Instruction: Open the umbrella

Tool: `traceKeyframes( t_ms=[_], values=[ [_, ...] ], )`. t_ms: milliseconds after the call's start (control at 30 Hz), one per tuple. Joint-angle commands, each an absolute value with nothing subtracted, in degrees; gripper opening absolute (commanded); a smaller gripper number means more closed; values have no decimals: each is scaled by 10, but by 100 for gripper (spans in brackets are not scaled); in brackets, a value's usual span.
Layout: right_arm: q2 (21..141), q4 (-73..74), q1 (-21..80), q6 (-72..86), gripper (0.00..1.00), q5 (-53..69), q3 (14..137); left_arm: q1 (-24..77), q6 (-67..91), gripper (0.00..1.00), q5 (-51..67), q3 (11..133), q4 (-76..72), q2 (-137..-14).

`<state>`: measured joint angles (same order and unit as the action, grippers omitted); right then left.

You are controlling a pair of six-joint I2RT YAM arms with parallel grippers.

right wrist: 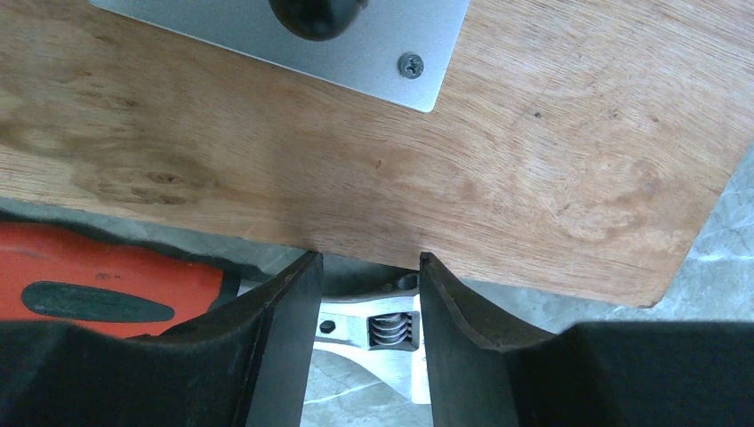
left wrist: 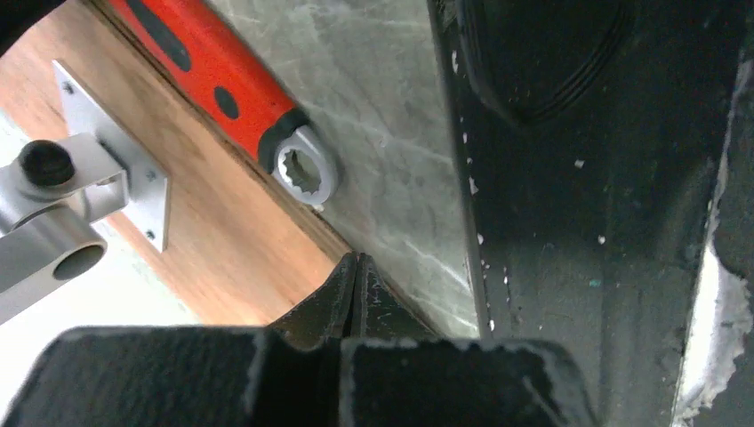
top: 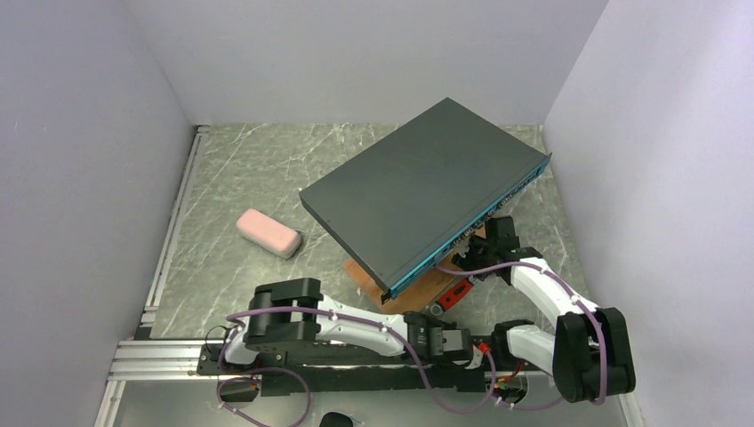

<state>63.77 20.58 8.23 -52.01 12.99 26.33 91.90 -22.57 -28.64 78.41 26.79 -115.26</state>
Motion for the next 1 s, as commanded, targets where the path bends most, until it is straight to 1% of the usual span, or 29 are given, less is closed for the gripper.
traceKeyframes(
  t_ms=[0,233,467,567,733,967],
  values=[
    [620,189,85,-513,46,148,256,916,-187,0,-253,816,325,-1184],
    [621,181,86,-516,46,149,250,906,-164,0,-291,757,343,-1201],
    [658,157,92,-512,45,144,255,851,-164,0,-312,692,355,-1198],
    [682,139,103,-504,43,133,261,828,-182,0,-329,646,333,-1186],
    [707,113,129,-481,42,123,279,779,-209,0,-354,582,301,-1166],
    [742,91,169,-432,42,118,303,717,-264,0,-389,530,242,-1152]
  ],
)
